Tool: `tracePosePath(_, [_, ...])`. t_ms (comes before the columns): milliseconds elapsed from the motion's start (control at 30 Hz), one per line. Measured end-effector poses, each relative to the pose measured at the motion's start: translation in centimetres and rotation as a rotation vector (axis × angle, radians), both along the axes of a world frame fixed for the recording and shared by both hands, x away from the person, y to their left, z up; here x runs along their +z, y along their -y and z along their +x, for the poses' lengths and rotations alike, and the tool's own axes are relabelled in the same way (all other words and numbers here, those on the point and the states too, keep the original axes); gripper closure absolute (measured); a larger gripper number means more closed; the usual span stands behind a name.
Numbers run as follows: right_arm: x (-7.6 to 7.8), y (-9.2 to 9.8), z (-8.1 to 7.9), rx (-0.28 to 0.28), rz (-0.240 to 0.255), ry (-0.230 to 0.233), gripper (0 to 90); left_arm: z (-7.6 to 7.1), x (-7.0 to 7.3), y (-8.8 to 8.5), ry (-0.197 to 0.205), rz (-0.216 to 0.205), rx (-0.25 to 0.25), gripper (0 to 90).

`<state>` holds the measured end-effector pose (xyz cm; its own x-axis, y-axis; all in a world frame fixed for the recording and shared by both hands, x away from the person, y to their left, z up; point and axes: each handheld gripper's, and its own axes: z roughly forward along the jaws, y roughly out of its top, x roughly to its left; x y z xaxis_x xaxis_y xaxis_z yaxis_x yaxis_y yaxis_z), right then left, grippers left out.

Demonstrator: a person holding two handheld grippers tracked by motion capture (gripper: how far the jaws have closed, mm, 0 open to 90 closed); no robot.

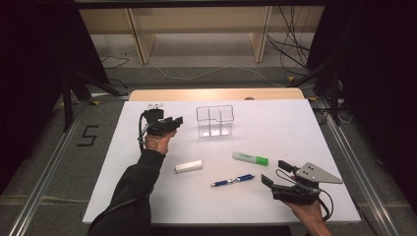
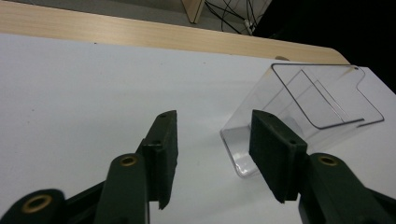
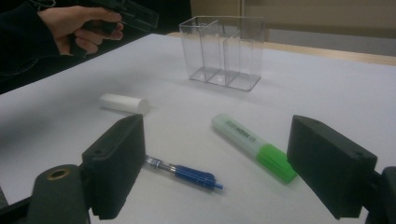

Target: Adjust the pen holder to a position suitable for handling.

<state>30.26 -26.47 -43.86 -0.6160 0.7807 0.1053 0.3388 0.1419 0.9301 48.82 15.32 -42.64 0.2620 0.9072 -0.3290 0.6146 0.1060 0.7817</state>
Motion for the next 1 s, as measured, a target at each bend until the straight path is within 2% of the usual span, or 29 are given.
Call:
tracePosePath(300, [0.0,0.0,-0.1,0.002,0.002,0.002,20.4,-1.7,0.3,0.2,-0.005,0.006,-0.058,41.9])
tracePosePath(600, [0.0,0.0,0.0,0.006,-0.002,0.004,20.3,-3.7,0.6,0.2,0.001,0.032,-0.127,35.6])
tracePosePath(700, [0.0,0.0,0.0,0.009,-0.003,0.004,20.4,-4.5,0.8,0.1,0.005,0.027,-0.148,33.8])
tracePosePath(800, [0.1,0.0,0.0,0.013,-0.001,0.005,20.4,-5.2,1.0,-0.2,0.012,0.007,-0.173,30.8])
tracePosePath(833, [0.1,0.0,0.0,0.013,0.001,0.004,20.6,-5.4,1.1,-0.1,0.015,-0.012,-0.180,29.7])
tracePosePath(1000, [0.0,0.0,0.1,0.023,0.004,0.006,20.7,-6.8,1.4,0.0,0.027,-0.017,-0.234,25.9])
